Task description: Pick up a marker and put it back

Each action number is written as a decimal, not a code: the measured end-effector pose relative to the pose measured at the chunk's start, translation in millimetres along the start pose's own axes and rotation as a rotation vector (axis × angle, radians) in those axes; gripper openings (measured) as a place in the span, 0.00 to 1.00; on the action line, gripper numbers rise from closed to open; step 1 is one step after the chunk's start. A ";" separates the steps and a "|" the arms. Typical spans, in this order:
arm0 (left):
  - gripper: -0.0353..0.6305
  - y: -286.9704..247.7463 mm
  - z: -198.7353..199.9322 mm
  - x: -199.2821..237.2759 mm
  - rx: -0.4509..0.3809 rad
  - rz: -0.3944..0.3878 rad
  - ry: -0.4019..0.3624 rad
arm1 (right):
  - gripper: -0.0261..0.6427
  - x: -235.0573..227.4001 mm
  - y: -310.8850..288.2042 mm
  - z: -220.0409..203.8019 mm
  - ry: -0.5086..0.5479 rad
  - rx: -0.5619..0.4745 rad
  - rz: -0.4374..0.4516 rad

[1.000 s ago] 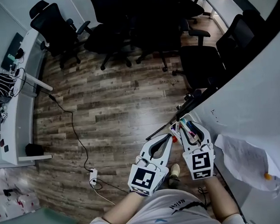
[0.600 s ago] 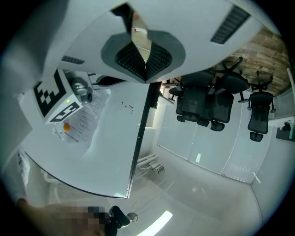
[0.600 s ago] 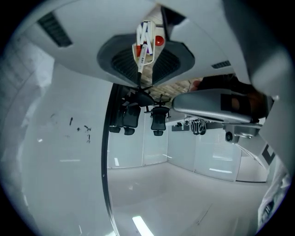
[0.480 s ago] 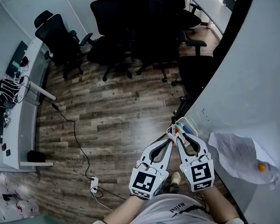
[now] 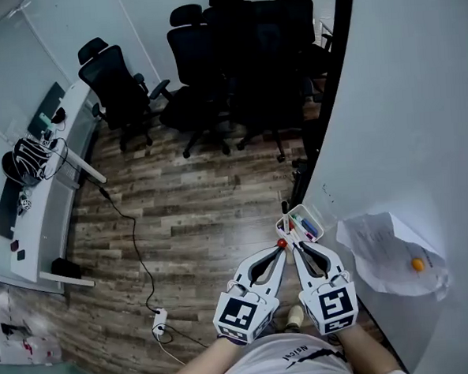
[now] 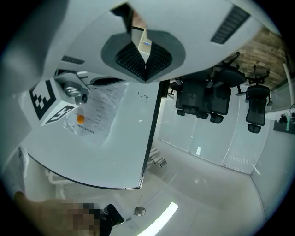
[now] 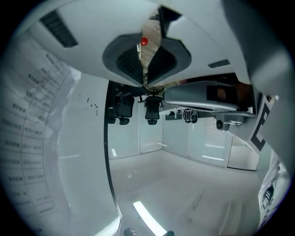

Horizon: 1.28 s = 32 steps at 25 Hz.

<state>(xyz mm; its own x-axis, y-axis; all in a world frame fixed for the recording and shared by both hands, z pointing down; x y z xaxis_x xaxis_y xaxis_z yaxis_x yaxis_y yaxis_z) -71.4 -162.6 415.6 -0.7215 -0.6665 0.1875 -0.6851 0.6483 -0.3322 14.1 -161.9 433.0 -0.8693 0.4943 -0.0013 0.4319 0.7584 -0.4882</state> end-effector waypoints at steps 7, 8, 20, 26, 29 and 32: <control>0.07 20.8 4.3 -35.9 -0.032 0.023 0.017 | 0.08 2.0 38.1 6.7 0.028 -0.049 0.028; 0.07 23.3 3.5 -40.5 -0.034 0.022 0.025 | 0.08 2.8 42.4 5.7 0.030 -0.054 0.037; 0.07 48.5 9.6 -82.6 -0.071 0.055 0.017 | 0.06 11.5 84.9 6.6 0.038 -0.096 0.112; 0.07 54.4 5.3 -88.9 -0.078 0.081 0.014 | 0.06 16.3 91.3 -2.4 0.045 -0.094 0.132; 0.07 57.2 5.5 -91.3 -0.082 0.091 0.008 | 0.06 18.9 93.4 -3.2 0.048 -0.097 0.143; 0.07 59.7 6.3 -92.0 -0.084 0.101 0.005 | 0.06 20.0 95.2 -2.8 0.049 -0.100 0.148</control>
<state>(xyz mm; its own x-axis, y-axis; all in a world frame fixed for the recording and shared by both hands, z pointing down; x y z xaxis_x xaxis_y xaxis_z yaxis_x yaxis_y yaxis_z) -45.3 -64.9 372.7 -0.7879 -0.5942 0.1619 -0.6145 0.7410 -0.2707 38.5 -78.7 389.0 -0.7828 0.6218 -0.0230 0.5780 0.7130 -0.3970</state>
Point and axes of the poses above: the fingertips, and each gripper's own axes: y backward along the fingers, x to its left, z out of its top, the point moved 4 cm from there along y, backward along the fingers, and after that the axes turned 12 degrees about x, right-handed, at the moved point
